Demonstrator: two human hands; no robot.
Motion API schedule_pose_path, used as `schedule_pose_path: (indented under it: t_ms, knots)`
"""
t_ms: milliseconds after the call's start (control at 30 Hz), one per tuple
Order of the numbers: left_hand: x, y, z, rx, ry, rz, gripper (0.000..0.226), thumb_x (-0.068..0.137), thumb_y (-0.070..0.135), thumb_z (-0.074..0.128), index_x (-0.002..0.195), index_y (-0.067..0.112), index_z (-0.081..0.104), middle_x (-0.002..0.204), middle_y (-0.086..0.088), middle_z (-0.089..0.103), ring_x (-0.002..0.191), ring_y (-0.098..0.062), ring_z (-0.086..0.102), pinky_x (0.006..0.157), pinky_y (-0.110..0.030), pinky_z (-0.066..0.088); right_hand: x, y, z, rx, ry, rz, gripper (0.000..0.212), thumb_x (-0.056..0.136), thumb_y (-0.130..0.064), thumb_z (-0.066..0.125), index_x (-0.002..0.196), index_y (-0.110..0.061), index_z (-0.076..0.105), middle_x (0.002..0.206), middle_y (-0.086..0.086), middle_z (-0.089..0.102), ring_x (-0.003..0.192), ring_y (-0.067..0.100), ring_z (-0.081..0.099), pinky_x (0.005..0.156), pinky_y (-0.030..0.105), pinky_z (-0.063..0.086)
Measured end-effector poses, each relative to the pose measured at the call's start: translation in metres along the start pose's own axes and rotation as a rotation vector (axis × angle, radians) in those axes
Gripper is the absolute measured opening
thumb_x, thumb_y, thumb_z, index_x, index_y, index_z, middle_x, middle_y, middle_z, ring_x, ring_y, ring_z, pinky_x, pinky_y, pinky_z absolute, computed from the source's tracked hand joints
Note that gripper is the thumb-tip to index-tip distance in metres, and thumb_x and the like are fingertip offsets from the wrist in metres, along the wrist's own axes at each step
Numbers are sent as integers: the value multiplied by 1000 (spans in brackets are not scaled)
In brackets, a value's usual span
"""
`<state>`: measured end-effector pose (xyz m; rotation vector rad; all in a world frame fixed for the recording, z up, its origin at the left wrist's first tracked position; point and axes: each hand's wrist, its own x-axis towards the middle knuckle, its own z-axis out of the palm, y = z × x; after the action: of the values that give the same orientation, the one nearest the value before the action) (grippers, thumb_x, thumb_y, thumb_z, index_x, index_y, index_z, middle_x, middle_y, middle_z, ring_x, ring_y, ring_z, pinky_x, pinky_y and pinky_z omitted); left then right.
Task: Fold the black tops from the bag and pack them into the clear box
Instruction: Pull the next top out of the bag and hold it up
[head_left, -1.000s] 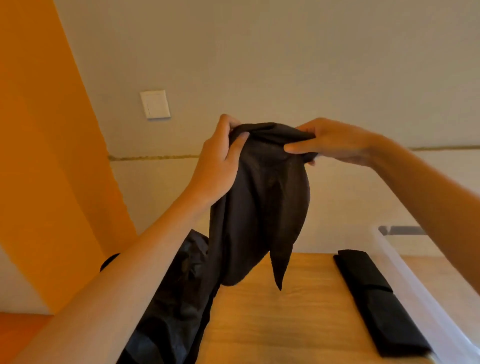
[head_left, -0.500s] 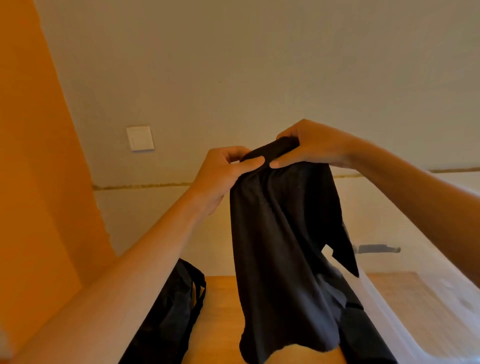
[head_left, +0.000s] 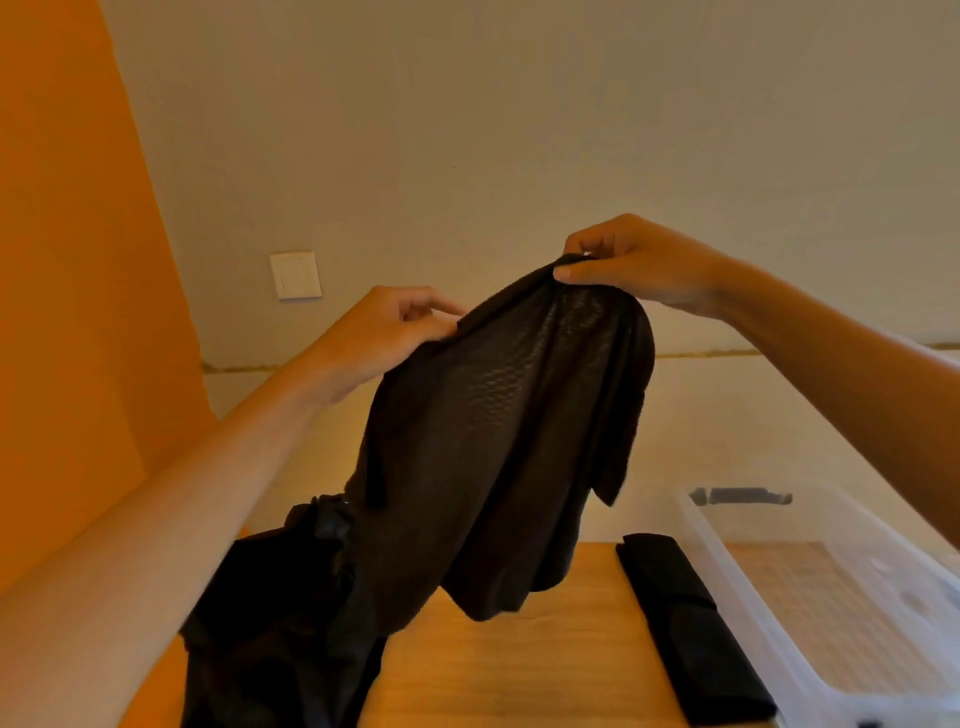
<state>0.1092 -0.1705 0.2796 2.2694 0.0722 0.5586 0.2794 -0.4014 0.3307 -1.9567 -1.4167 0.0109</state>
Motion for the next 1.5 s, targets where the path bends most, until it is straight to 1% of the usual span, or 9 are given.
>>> schedule_pose_path:
  t_ms: [267,500,733,900,1000,1100,1267,1333,1500]
  knots:
    - [-28,-5,-13,-1,-207,-91,26,82,48,67,79,26,82,91,3,78,92,-10,74,85,-25,48,-2,-14,-7,42,-20,51,23,99,-33,63,100,-14,76,97,1,74,98,13,69,96,34,49]
    - [-28,-15,-38,-114,-204,-80,26,95,12,65,120,14,72,116,-1,76,113,-14,69,100,-31,49,0,-10,-11,-9,178,96,26,101,-40,60,88,-21,71,88,0,69,92,16,65,84,32,52]
    - [-33,-19,-35,-20,-278,-226,21,100,28,61,113,17,73,108,-2,77,105,-17,72,92,-29,56,5,15,-18,-51,476,135,30,99,-35,65,94,-6,73,87,6,66,82,16,62,76,29,50]
    - [-39,1,-8,-543,-152,-224,26,89,33,62,94,11,76,94,-3,77,90,-18,72,79,-25,60,15,35,-2,-201,568,196,35,100,-36,64,79,-7,66,68,4,55,69,21,56,62,27,45]
    - [-30,15,12,-865,-89,-248,34,90,36,63,108,7,68,96,-9,76,88,-20,74,80,-30,62,21,47,13,-270,526,272,25,97,-35,67,76,-23,66,77,5,65,83,28,66,79,44,58]
    - [-14,26,22,-1000,-25,-276,27,97,34,64,106,10,61,91,-14,70,80,-23,71,81,-35,60,13,35,32,-225,447,263,5,95,-24,71,99,-22,70,94,3,71,92,23,69,85,37,57]
    - [7,20,35,-992,64,-297,28,97,33,69,105,7,67,97,-14,73,96,-27,74,87,-40,60,-27,-13,57,347,233,103,58,91,-68,56,95,-12,70,90,8,72,82,17,69,76,33,61]
    - [12,15,41,-1010,80,-289,46,95,32,71,128,0,62,120,-21,69,119,-32,67,93,-42,60,-34,-21,69,227,126,90,62,78,-77,63,98,-19,66,90,-2,70,82,7,68,74,25,57]
    - [16,10,44,-1121,154,-307,30,100,28,64,112,0,67,111,-18,73,109,-28,71,90,-38,61,-28,-13,81,-160,84,150,79,63,-56,89,127,-27,53,109,-10,68,100,9,66,85,26,55]
